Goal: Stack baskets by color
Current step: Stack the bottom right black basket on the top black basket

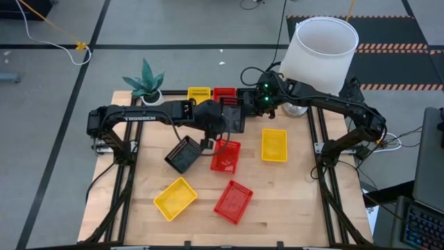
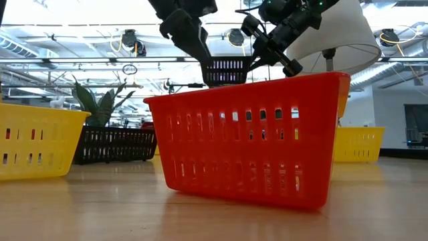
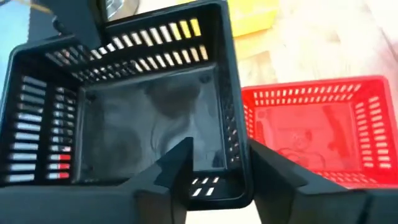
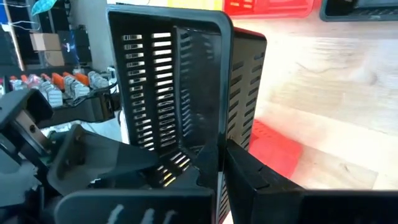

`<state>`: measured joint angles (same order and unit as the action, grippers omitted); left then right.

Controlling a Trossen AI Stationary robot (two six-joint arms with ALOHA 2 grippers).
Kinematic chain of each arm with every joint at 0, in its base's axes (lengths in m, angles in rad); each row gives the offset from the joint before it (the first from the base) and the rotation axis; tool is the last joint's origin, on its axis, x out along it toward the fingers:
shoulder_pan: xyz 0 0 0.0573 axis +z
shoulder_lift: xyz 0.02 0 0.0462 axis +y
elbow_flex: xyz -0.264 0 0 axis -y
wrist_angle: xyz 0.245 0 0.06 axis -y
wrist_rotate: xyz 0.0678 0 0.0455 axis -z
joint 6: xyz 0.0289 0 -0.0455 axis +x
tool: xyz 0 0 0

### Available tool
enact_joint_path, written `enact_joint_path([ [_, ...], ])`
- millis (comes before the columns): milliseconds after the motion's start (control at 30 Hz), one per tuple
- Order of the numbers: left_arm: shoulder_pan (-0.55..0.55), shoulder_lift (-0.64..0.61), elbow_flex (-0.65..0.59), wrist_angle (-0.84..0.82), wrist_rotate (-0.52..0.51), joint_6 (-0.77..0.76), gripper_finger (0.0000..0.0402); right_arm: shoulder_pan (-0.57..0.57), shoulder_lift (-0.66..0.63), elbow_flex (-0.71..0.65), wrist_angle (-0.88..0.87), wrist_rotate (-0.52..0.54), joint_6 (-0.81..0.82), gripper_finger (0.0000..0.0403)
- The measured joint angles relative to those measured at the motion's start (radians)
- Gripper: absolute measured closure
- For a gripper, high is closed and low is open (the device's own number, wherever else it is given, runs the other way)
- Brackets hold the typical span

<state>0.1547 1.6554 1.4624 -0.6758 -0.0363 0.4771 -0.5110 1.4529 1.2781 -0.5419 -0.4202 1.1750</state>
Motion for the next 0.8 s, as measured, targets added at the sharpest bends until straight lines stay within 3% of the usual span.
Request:
enact_joint_path([
  [367, 0.001, 0.015, 0.000, -0.032, 0.053, 0.018, 0.0329, 0.002, 0.000, 0.000, 0.040, -0.003, 0.028, 0.0399],
  [567, 0.002, 0.013, -0.001, -0.016, 0.027, -0.012, 0.0388, 0.002, 0.000, 0.000, 0.042, -0.002, 0.028, 0.0399],
  [700, 0.002, 0.011, -0.001, -0.021, 0.006, -0.038, 0.0383, 0.002, 0.000, 0.000, 0.067, -0.008, -0.033, 0.0386],
  [800, 0.002, 0.011, -0.001, -0.025, 0.007, -0.039, 0.0383, 0.002, -0.010, 0.000, 0.107, -0.050, -0.183, 0.0353],
])
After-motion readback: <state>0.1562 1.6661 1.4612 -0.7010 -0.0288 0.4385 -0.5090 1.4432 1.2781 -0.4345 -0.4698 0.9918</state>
